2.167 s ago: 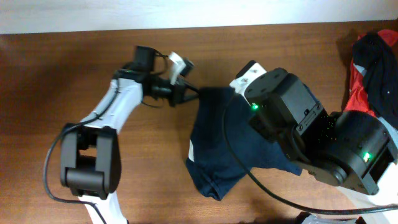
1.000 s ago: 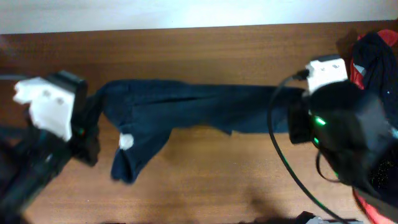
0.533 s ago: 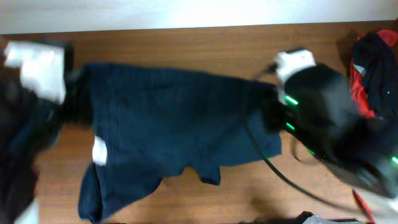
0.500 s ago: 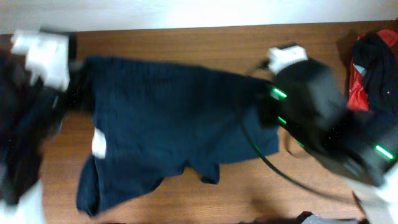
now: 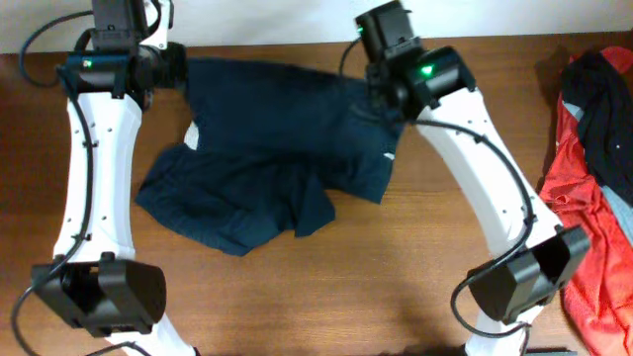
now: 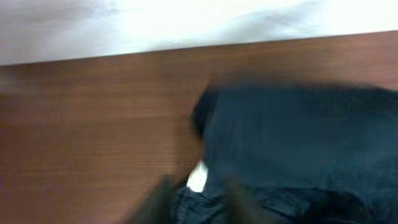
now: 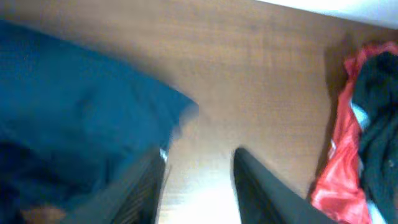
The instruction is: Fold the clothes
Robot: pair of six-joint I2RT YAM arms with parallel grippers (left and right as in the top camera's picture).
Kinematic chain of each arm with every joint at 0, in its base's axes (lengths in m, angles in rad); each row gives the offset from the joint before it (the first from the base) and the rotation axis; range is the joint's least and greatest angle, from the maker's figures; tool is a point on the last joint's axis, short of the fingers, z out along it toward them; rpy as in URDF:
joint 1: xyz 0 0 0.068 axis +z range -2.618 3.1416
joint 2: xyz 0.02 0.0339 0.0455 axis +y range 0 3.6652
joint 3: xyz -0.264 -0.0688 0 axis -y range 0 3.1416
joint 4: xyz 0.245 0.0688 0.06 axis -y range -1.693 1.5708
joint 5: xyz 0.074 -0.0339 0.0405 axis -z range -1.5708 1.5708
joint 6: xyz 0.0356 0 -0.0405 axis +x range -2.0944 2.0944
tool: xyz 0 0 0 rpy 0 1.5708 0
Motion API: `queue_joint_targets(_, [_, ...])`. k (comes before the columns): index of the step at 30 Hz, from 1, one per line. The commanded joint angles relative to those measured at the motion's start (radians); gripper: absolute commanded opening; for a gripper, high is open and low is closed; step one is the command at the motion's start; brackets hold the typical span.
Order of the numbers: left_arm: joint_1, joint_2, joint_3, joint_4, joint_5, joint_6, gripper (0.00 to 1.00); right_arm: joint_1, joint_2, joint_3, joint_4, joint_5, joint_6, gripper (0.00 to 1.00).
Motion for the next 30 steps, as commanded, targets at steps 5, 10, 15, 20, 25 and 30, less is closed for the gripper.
queue_joint_targets(5, [0.005, -0.196, 0.021, -0.127, -0.123, -0.005, 0.85, -0.063, -0.112, 0.010, -0.198, -0.314, -0.011, 0.52])
queue_joint_targets(10, [0.013, -0.223, 0.018, -0.299, -0.159, -0.006, 0.85, -0.040, -0.091, -0.007, -0.344, -0.528, -0.010, 0.59])
queue_joint_targets(15, [0.020, -0.201, -0.043, -0.340, -0.154, -0.068, 0.82, 0.035, -0.075, -0.106, -0.332, -0.536, -0.010, 0.64])
queue_joint_targets(20, [0.019, -0.194, -0.162, -0.343, -0.149, -0.105, 0.87, 0.143, -0.074, -0.263, -0.237, -0.535, -0.019, 0.65])
queue_joint_targets(25, [0.019, -0.194, -0.244, -0.325, -0.105, -0.105, 0.87, 0.254, -0.073, -0.459, -0.001, -0.517, 0.012, 0.70])
queue_joint_targets(30, [0.019, -0.194, -0.245, -0.321, -0.097, -0.113, 0.87, 0.326, -0.073, -0.589, 0.215, -0.419, 0.141, 0.70])
